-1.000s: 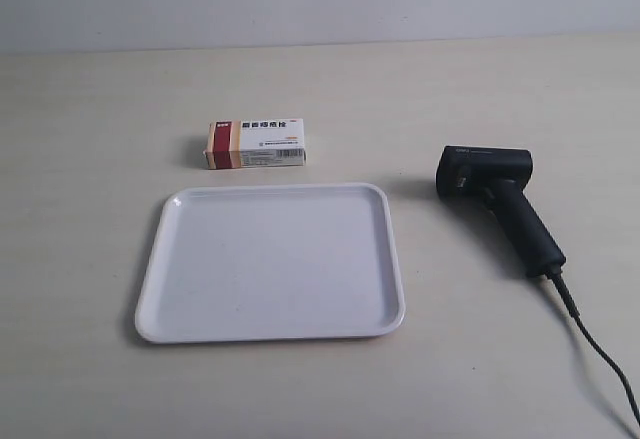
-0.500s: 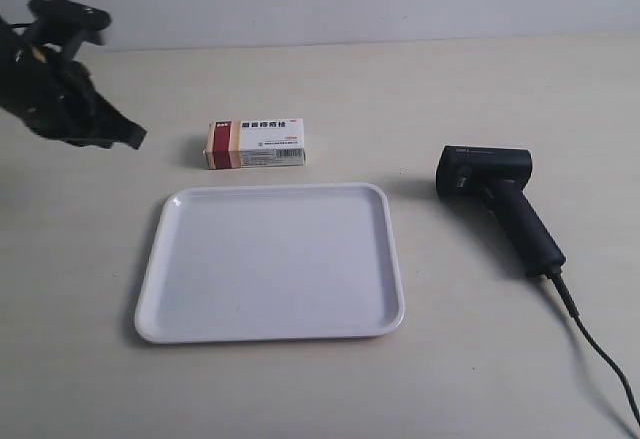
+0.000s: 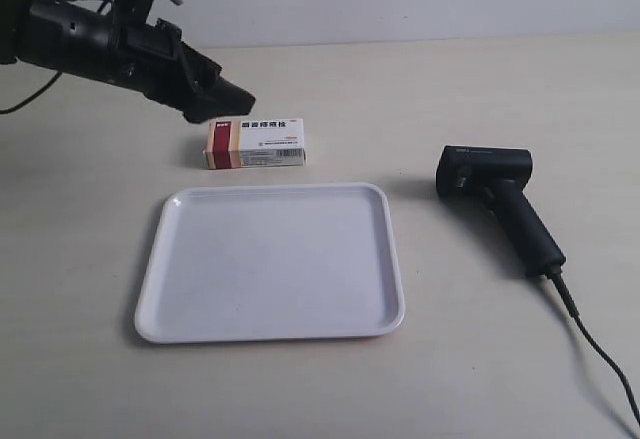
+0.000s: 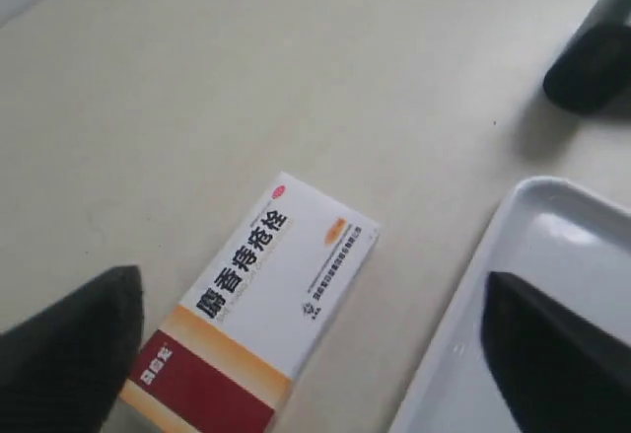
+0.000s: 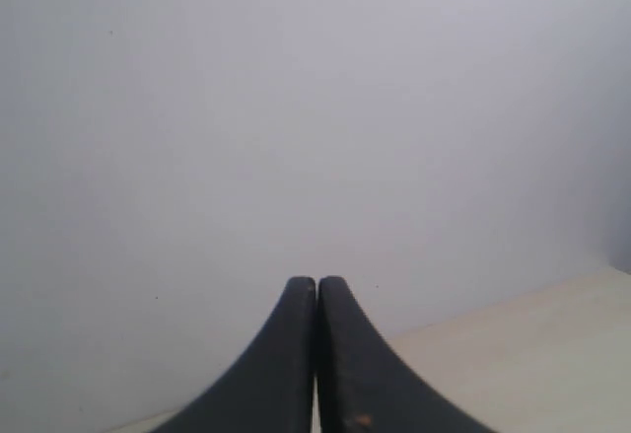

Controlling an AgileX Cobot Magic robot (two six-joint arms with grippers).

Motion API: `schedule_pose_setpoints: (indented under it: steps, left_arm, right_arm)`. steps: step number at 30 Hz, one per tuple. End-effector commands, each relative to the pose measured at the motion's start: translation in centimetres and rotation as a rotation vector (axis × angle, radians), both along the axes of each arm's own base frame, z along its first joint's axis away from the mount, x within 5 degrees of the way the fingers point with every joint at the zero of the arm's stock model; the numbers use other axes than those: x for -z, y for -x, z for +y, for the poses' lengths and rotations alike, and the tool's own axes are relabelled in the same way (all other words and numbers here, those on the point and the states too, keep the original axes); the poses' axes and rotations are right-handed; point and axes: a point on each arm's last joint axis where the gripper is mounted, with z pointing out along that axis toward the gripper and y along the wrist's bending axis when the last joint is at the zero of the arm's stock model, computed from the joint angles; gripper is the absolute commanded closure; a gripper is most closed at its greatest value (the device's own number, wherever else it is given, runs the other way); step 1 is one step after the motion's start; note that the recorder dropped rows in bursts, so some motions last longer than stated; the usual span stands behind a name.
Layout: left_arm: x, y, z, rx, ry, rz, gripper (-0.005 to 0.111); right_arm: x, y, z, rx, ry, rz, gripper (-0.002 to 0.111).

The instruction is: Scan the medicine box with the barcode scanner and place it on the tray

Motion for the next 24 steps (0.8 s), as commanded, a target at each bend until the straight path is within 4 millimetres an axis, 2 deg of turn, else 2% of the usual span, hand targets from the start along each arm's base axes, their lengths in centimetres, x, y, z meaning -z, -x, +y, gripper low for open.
schedule_pose_setpoints:
  steps: [1,4,8,12,14,16,18,21,23,24]
  left_arm:
    - [2.7,-0.5,-0.3,0.093,-0.014,-0.06,0.003]
    - [4.6,-0.9,-0.5,0.142,-0.018,-0.083,0.003]
    - [6.9,-2.4,-0.7,0.128,-0.036,-0.066,0.003]
    - [8.7,-3.5,-1.2,0.149,-0.018,-0.053,0.003]
    - [9.3,-3.9,-1.3,0.152,-0.015,-0.05,0.008]
    - [9.7,-4.1,-1.3,0.154,-0.022,-0.047,0.02]
    - [9.9,-4.2,-1.2,0.15,-0.046,-0.053,0.04]
    - [10.0,-4.1,-1.1,0.158,-0.06,-0.056,0.077]
    - [9.1,-3.9,-1.3,0.184,-0.032,-0.06,0.102]
    - [8.4,-3.7,-1.5,0.217,-0.015,-0.066,0.106]
  right_arm:
    - [0.1,0.0,0.0,0.007,0.019,-0.006,0.108]
    - [0.1,0.0,0.0,0.007,0.019,-0.006,0.108]
    - [0.1,0.0,0.0,0.006,0.02,-0.002,0.108]
    - [0.2,0.0,0.0,0.004,0.02,0.006,0.108]
    - [0.2,0.0,0.0,0.004,0.02,0.006,0.108]
    - [0.2,0.0,0.0,0.004,0.02,0.006,0.108]
    - [0.2,0.0,0.0,0.004,0.02,0.006,0.108]
    - [0.1,0.1,0.0,0.008,0.019,-0.008,0.108]
    - [0.0,0.1,0.0,0.009,0.014,-0.016,0.108]
    - [-0.1,0.1,-0.1,0.011,0.014,-0.023,0.108]
